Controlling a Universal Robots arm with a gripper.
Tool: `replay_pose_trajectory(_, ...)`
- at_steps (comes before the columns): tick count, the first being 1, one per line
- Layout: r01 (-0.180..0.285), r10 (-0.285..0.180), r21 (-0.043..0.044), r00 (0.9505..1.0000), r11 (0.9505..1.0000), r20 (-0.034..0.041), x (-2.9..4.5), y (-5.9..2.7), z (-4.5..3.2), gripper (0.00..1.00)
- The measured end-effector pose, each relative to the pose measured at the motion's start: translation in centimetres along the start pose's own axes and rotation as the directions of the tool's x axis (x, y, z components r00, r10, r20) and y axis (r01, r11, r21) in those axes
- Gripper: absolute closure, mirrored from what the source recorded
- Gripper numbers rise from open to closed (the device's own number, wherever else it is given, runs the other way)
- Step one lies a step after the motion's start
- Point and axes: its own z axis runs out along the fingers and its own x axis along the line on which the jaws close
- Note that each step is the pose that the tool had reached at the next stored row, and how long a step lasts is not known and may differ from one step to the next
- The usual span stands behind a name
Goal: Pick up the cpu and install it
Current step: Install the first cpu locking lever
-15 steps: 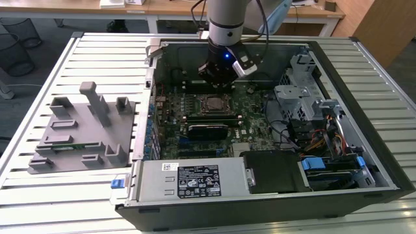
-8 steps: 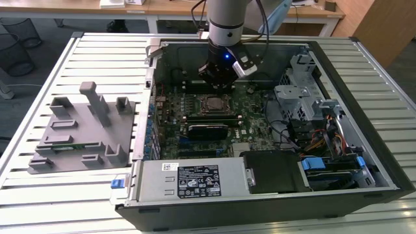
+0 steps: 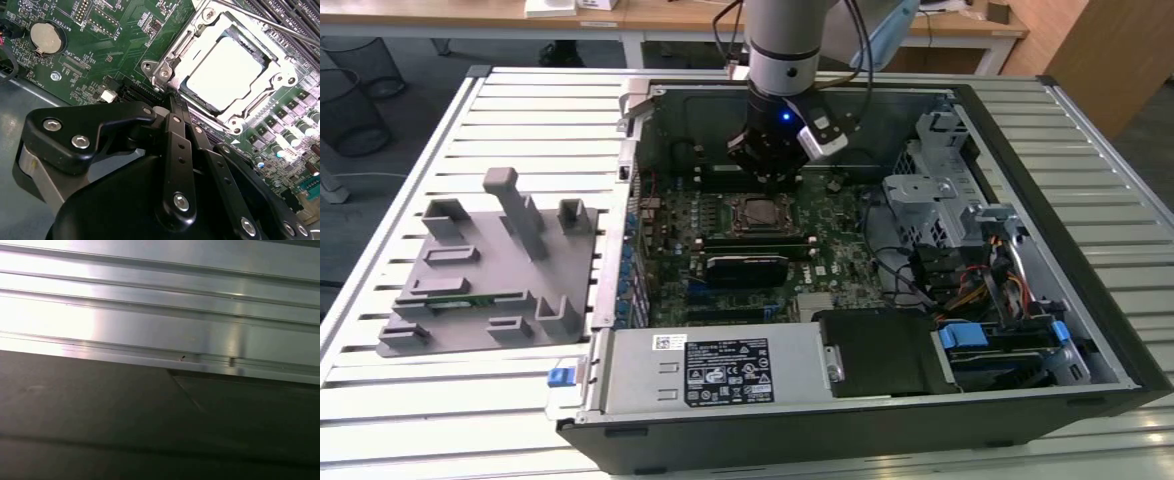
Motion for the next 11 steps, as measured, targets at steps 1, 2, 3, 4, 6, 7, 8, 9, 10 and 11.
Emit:
replay_pose_trajectory(1, 0.0, 0.0, 0.0, 1.0, 1.0, 0.0, -0.01, 0.02, 0.0, 0.89)
replay_pose_trajectory(2, 0.0, 0.0, -0.0001, 1.0, 1.0, 0.0002, -0.01, 0.05, 0.01, 0.89)
replay_pose_trajectory(3, 0.0, 0.0, -0.0001, 1.0, 1.0, 0.0001, -0.01, 0.07, 0.0, 0.89)
replay_pose_trajectory(4, 0.0, 0.0, -0.0003, 1.0, 1.0, 0.0002, -0.01, 0.08, -0.01, 0.89)
replay_pose_trajectory(6, 0.0, 0.0, -0.0008, 1.0, 1.0, 0.0006, -0.02, 0.09, -0.15, 0.89)
replay_pose_trajectory(7, 0.0, 0.0, -0.0004, 1.0, 1.0, 0.0003, -0.02, 0.09, -0.31, 0.89)
replay_pose_trajectory(8, 0.0, 0.0, -0.0003, 1.0, 1.0, 0.0002, -0.02, 0.08, -0.46, 0.89)
replay_pose_trajectory(9, 0.0, 0.0, -0.0003, 1.0, 1.0, 0.0002, -0.02, 0.09, -0.59, 0.89)
replay_pose_trajectory(10, 0.0, 0.0, -0.0003, 1.0, 1.0, 0.0002, -0.02, 0.08, -0.66, 0.89)
replay_pose_trajectory(11, 0.0, 0.0, -0.0004, 1.0, 1.0, 0.0003, -0.02, 0.08, -0.67, 0.89)
